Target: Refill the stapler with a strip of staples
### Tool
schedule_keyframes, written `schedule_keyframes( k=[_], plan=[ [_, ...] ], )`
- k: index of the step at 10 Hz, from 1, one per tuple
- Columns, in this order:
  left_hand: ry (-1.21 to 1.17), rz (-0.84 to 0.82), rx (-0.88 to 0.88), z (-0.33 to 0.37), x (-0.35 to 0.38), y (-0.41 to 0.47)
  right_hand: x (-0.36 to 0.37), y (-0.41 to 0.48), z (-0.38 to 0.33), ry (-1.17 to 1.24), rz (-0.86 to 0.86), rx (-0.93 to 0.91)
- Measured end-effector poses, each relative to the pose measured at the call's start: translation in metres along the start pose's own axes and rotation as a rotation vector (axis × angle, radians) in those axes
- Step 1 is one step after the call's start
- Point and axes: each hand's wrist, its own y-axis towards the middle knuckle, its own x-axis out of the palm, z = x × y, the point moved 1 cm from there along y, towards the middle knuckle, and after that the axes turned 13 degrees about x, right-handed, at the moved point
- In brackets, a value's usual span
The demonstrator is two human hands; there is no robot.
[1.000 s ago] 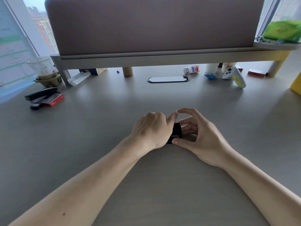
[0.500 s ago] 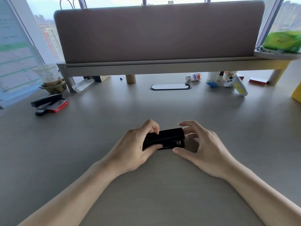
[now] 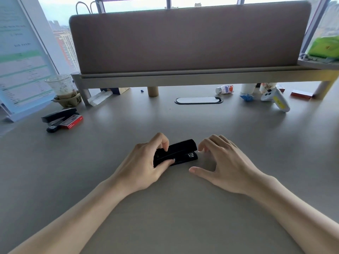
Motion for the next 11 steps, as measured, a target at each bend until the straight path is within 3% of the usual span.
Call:
schedule_keyframes(
  k=[2, 5, 9, 10, 11],
  plan=[
    [0.059, 0.247, -0.202, -0.06, -0.008, 0.063, 0.007, 0.011, -0.001, 0.07, 0.0, 0.012],
    [0.14, 0.224, -0.333, -0.143, 0.01, 0.134, 0.013, 0.014, 0.001, 0.067, -0.011, 0.025],
    [0.192, 0.191, -0.316, -0.154, 0.026, 0.136, 0.014, 0.016, 0.002, 0.06, -0.006, 0.021],
    [0.189, 0.246, -0.238, -0.131, 0.018, 0.127, 0.014, 0.015, 0.001, 0.057, -0.002, 0.01],
    [0.184, 0.279, -0.05, -0.096, 0.022, 0.098, 0.012, 0.016, 0.0, 0.056, -0.015, 0.024]
  ],
)
